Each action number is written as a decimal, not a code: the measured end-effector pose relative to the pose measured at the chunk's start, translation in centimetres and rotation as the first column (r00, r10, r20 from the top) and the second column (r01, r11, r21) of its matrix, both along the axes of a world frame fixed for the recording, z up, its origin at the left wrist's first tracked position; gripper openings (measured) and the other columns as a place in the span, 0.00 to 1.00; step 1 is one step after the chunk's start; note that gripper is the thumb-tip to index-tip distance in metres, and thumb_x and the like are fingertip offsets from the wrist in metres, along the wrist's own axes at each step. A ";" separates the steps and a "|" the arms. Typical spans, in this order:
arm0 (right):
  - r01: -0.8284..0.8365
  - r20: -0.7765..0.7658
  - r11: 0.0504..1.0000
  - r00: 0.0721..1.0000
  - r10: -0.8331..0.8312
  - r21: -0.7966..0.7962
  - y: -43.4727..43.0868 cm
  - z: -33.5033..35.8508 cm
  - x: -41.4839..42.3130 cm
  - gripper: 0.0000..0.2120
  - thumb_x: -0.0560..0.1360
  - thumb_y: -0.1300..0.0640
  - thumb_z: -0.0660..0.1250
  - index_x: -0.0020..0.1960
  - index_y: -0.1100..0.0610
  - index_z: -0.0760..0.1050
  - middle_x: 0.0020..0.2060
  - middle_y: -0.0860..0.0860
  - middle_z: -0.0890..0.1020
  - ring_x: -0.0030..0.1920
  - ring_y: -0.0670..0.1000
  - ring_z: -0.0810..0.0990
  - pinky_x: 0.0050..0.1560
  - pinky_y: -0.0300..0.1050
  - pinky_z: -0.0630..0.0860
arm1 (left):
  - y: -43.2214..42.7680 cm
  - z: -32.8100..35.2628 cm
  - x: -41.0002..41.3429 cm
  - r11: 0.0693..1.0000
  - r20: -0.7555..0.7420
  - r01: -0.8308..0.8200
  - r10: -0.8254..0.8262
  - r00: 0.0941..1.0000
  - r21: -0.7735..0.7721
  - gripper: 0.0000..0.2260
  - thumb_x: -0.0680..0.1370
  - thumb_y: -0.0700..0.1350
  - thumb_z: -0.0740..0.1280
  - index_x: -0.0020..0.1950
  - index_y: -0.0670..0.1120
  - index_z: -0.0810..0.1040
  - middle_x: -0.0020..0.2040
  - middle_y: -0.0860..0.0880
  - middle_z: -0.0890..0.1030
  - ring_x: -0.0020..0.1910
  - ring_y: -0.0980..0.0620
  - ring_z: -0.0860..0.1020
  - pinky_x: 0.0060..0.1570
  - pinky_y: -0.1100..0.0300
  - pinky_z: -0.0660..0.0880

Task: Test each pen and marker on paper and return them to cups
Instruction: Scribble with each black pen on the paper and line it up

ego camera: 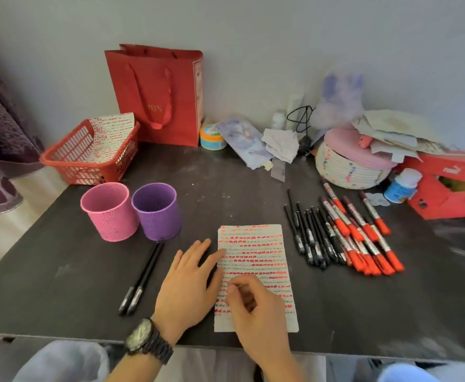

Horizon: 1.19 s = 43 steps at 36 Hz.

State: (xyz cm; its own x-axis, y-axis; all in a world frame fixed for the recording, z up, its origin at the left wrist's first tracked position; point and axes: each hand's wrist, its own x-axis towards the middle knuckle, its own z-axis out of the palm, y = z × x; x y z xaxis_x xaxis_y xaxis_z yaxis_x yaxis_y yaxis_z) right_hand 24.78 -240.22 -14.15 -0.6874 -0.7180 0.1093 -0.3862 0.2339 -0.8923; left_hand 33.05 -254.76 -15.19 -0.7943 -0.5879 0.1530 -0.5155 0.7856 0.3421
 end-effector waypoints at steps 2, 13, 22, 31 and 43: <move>0.004 0.006 1.000 1.000 -0.004 0.003 0.0 -0.1 0.0 0.06 0.80 0.51 0.69 0.47 0.40 0.77 0.42 0.35 0.83 0.42 0.41 0.83 0.40 0.30 0.76 | 0.0 -0.3 0.0 1.000 0.021 -0.004 0.004 1.000 -0.001 0.22 0.84 0.59 0.53 0.79 0.62 0.62 0.81 0.54 0.58 0.81 0.53 0.53 0.77 0.54 0.43; -0.006 0.155 0.995 0.988 -0.010 0.102 -1.0 1.6 -3.4 0.05 0.80 0.50 0.69 0.47 0.40 0.79 0.41 0.41 0.86 0.37 0.44 0.85 0.40 0.40 0.81 | -0.1 -0.2 0.2 0.999 0.030 -0.017 0.015 0.999 0.044 0.24 0.83 0.63 0.48 0.79 0.64 0.58 0.82 0.56 0.55 0.81 0.55 0.50 0.78 0.53 0.43; 0.238 -0.298 0.877 0.947 -0.116 0.417 -1.3 4.7 -13.0 0.04 0.80 0.44 0.66 0.51 0.42 0.75 0.41 0.38 0.79 0.38 0.34 0.75 0.34 0.33 0.65 | -0.2 -0.3 0.1 0.998 -0.004 -0.015 0.016 1.000 0.061 0.23 0.84 0.62 0.50 0.80 0.64 0.58 0.82 0.57 0.53 0.81 0.55 0.49 0.76 0.56 0.37; 0.448 -0.650 0.640 0.752 0.109 0.625 -2.6 4.4 -14.8 0.12 0.81 0.45 0.61 0.59 0.50 0.73 0.53 0.50 0.79 0.50 0.55 0.81 0.40 0.46 0.71 | -0.2 -0.4 0.1 0.998 -0.020 -0.007 0.009 1.000 0.063 0.24 0.84 0.62 0.49 0.80 0.63 0.58 0.82 0.57 0.53 0.81 0.55 0.48 0.75 0.56 0.36; 0.396 -0.504 0.713 0.861 -0.069 0.579 -3.0 4.0 -15.0 0.11 0.83 0.50 0.59 0.54 0.57 0.74 0.39 0.50 0.79 0.37 0.51 0.76 0.36 0.46 0.67 | -0.3 -0.6 0.1 0.998 -0.022 -0.003 0.004 1.000 0.063 0.24 0.84 0.62 0.49 0.80 0.63 0.59 0.82 0.56 0.54 0.81 0.55 0.49 0.76 0.55 0.37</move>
State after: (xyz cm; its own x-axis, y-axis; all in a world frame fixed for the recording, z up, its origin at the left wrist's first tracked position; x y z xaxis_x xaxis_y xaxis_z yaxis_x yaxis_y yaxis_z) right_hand 9.74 -243.27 -10.14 -0.8415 -0.5403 0.0006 -0.5243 0.8163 -0.2423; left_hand 33.16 -255.08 -15.79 -0.7892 -0.5995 0.1330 -0.5097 0.7603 0.4026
